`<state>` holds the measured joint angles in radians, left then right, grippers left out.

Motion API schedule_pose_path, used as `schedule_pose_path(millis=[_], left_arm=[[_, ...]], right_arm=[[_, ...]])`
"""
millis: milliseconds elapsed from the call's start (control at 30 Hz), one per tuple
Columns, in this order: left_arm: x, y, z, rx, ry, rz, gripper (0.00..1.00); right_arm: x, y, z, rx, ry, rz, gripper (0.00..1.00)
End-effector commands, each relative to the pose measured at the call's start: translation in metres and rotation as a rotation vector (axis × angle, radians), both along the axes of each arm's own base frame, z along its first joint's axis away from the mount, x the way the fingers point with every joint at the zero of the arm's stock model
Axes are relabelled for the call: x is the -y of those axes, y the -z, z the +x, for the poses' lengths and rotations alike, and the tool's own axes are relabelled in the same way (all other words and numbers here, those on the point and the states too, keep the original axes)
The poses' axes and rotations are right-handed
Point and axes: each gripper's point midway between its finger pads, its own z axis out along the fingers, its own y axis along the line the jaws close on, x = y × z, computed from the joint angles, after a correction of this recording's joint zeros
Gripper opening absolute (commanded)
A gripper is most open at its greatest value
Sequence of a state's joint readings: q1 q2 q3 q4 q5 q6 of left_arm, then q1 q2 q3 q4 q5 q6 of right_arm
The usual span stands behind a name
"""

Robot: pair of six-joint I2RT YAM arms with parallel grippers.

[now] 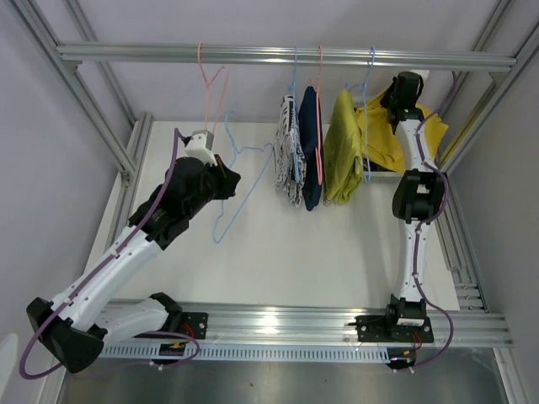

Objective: Remove the trousers from the hanger
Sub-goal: Place the trousers in the bin.

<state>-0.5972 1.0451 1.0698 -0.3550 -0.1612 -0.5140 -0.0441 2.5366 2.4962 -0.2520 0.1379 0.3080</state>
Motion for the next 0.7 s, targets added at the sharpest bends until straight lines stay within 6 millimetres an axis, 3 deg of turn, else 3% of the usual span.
schedule_pose_path(millis=[0, 233, 267, 300, 367, 400, 500, 667], left_arm=[[0.001, -0.031, 0.0, 0.071, 0.013, -0.041, 0.01], [0.002, -0.031, 0.0, 0.071, 0.019, -0.041, 0.01], [0.001, -0.031, 0.0, 0.072, 0.018, -0.042, 0.01], [0.001, -0.032, 0.0, 0.073, 0.018, -0.043, 0.01], [0.002, -0.032, 0.0, 0.074, 0.023, -0.041, 0.0], [0.002, -0.031, 0.0, 0.071, 0.023, -0.039, 0.01], [0.005, -0.032, -0.001, 0.072, 0.036, -0.044, 0.01], [0.007, -0.029, 0.0, 0.065, 0.045, -0.037, 0.01]], right_arm=[[-0.007, -0.061, 0.019, 0.225, -0.038, 0.035, 0.0], [-0.017, -0.043, 0.024, 0.205, -0.075, 0.073, 0.01], [-0.019, -0.041, 0.024, 0.201, -0.083, 0.077, 0.08], [-0.023, -0.037, 0.023, 0.189, -0.096, 0.078, 0.33], [-0.028, -0.037, 0.021, 0.179, -0.115, 0.082, 0.53], [-0.029, -0.035, 0.021, 0.17, -0.117, 0.08, 0.7], [-0.039, -0.04, 0.015, 0.163, -0.165, 0.096, 0.84], [-0.048, -0.078, 0.004, 0.204, -0.196, 0.134, 0.88]])
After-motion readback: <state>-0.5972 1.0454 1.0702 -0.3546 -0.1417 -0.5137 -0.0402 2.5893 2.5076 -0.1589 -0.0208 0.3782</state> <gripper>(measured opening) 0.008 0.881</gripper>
